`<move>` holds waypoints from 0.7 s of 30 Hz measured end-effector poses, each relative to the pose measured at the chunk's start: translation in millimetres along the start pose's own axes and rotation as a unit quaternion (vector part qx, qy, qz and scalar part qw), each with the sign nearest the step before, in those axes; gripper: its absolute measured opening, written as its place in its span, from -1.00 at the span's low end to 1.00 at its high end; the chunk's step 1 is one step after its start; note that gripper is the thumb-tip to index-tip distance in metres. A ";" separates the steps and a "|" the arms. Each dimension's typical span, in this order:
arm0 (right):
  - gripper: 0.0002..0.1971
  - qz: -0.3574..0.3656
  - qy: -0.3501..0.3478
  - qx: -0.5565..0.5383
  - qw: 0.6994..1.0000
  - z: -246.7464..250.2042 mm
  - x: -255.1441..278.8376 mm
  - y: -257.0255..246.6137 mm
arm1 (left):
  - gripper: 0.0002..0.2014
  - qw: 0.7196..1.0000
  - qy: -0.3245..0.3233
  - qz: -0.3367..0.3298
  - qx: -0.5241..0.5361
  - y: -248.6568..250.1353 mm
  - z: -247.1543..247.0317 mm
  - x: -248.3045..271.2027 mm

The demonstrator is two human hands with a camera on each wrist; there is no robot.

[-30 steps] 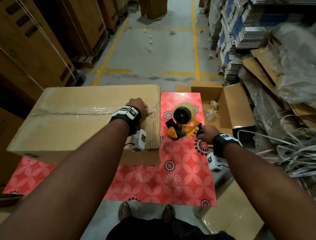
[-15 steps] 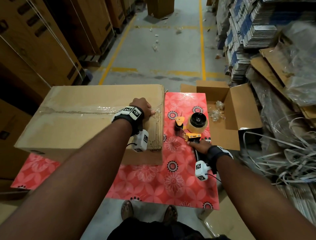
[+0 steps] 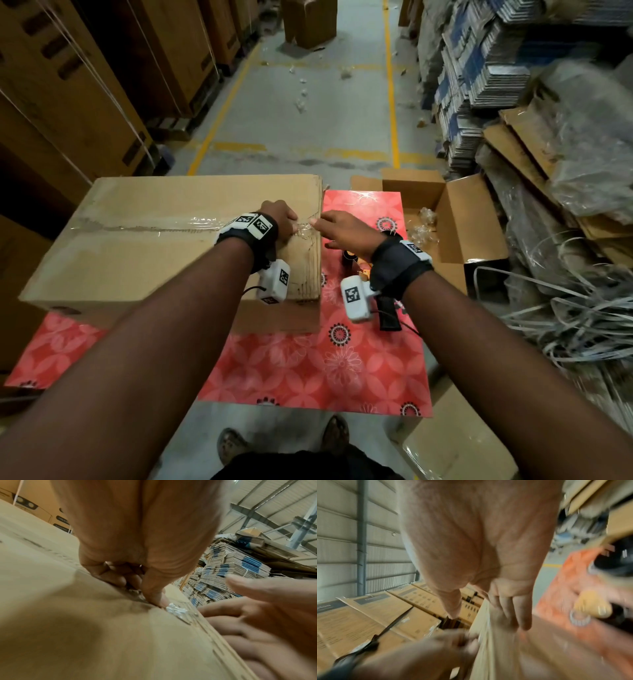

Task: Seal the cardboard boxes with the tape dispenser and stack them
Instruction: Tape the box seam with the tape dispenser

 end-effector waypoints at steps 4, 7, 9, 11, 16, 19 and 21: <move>-0.44 0.001 0.050 0.127 0.991 -32.7 -3.0 13.4 | -0.70 0.999 -0.017 -0.038 -0.003 -6.7 4.5 3.8; -0.50 -0.040 0.037 0.143 0.988 -38.8 5.6 24.7 | -0.71 0.997 -0.029 -0.072 -0.008 -12.2 7.1 6.8; -0.49 -0.059 0.038 0.198 0.978 -36.1 11.4 17.5 | -0.74 0.995 -0.033 -0.094 -0.007 -18.2 9.6 7.9; -0.71 -0.038 0.107 0.307 0.945 -33.2 9.5 6.8 | -0.74 0.992 -0.026 -0.120 -0.005 -24.7 12.8 10.6; -0.42 0.020 0.076 0.448 0.890 -55.5 -12.5 -2.8 | -0.54 0.970 0.044 -0.191 -0.142 -48.9 22.8 26.6; -0.32 -0.035 0.060 0.498 0.865 -66.5 -10.1 -2.0 | -0.40 0.959 -0.015 -0.213 -0.183 -77.8 30.1 36.3; -0.35 -0.045 0.054 0.528 0.846 -64.5 -5.4 -10.8 | -0.36 0.945 -0.074 -0.201 -0.246 -100.3 40.1 43.9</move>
Point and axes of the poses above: each hand's wrist, its own x-axis away from the middle knuckle, its own z-axis out of the back of the hand, y = z × x, the point moved 1 cm from there along -x, towards the middle knuckle, and after that the axes turned 6 degrees about -y, right-handed, at the moved point
